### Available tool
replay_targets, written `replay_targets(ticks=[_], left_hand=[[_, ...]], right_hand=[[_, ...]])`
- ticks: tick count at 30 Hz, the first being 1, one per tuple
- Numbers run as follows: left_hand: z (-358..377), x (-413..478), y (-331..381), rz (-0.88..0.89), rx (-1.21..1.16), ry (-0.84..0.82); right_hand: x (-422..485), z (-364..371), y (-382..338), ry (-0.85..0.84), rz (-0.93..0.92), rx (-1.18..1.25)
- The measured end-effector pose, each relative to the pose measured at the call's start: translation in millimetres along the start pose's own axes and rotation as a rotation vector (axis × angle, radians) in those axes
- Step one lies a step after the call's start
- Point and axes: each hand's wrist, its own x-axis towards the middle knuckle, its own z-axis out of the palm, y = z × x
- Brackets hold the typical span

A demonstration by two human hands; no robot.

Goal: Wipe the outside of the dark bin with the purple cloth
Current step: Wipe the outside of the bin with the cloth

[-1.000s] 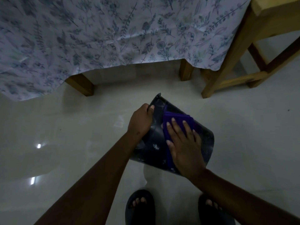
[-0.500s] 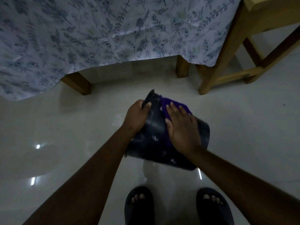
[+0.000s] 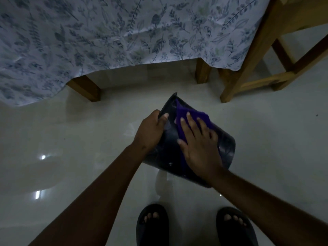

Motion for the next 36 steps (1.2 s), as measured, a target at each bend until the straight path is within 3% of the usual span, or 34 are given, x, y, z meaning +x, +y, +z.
replay_targets(ticks=[6,10,13,16,18,22,26,31,36], left_hand=[[1,7,0,-0.031,0.040,0.045],[1,14,0,-0.047,0.017,0.017],[0,7,-6,-0.017,0.010,0.040],[1,-4,-13,-0.025,0.015,0.044],[0,-4,-12,-0.042,0.026,0.033],[0,6,-13,-0.038,0.077,0.028],[1,8,-11,-0.004,0.069,0.022],[0,4,-4,-0.032,0.080,0.045],[3,15,-7,-0.053,0.098,0.056]], right_hand=[[46,-11,24,-0.044,0.181,0.203],[-36,5,-8,-0.002,0.016,-0.001],[-9,5,-6,-0.005,-0.069,0.017],[56,-9,11,0.003,0.173,0.218],[50,-6,16,-0.005,0.233,0.268],[-27,6,-14,0.010,0.069,0.020],[10,4,-10,0.031,0.007,0.067],[46,-5,21,0.016,0.260,0.263],[-37,11,-11,0.036,0.089,-0.017]])
